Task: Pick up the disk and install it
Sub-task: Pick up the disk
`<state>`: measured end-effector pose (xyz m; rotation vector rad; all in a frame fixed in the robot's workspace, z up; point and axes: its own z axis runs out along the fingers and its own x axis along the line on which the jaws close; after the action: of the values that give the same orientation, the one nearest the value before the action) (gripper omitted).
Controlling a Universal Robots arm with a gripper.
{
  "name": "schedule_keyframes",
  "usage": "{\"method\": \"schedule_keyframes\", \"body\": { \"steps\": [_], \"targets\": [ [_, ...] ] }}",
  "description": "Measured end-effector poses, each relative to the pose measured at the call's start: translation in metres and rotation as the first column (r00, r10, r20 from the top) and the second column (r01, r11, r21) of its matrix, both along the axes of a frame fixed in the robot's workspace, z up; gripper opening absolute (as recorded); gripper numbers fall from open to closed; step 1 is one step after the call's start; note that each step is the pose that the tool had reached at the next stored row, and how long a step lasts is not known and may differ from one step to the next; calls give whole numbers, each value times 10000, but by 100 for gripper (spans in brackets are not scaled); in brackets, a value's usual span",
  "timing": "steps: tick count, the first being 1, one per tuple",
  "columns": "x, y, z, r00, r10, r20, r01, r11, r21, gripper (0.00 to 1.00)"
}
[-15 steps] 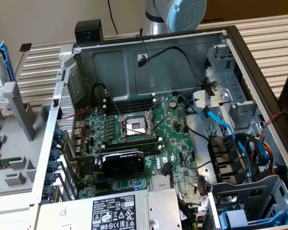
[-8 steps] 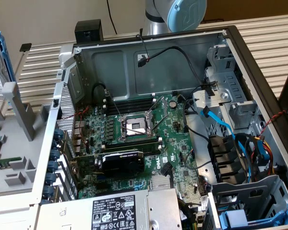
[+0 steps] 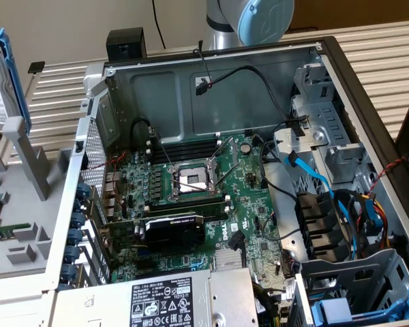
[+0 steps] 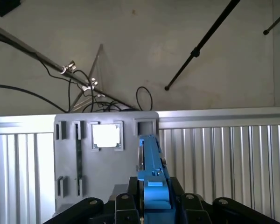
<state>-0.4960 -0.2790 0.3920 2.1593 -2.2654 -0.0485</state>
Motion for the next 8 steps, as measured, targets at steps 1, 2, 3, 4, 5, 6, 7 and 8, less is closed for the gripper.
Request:
{"method": "schedule_keyframes", "body": {
  "steps": [1, 2, 3, 4, 5, 6, 7, 8],
  "targets": [
    [14, 0, 26, 10000, 0, 1, 0, 10000, 0, 37],
    [26, 1, 50, 10000, 0, 1, 0, 10000, 0, 37],
    [36, 2, 74, 10000, -2, 0, 2, 10000, 0, 37],
    [49, 3, 97, 10000, -1, 0, 1, 10000, 0, 37],
    [66, 3, 121, 10000, 0, 1, 0, 10000, 0, 37],
    [85, 4, 146, 10000, 1, 1, -1, 10000, 0, 37],
    [107, 5, 169, 10000, 0, 2, 0, 10000, 0, 37],
    [132, 5, 190, 10000, 0, 1, 0, 10000, 0, 37]
  ]
}}
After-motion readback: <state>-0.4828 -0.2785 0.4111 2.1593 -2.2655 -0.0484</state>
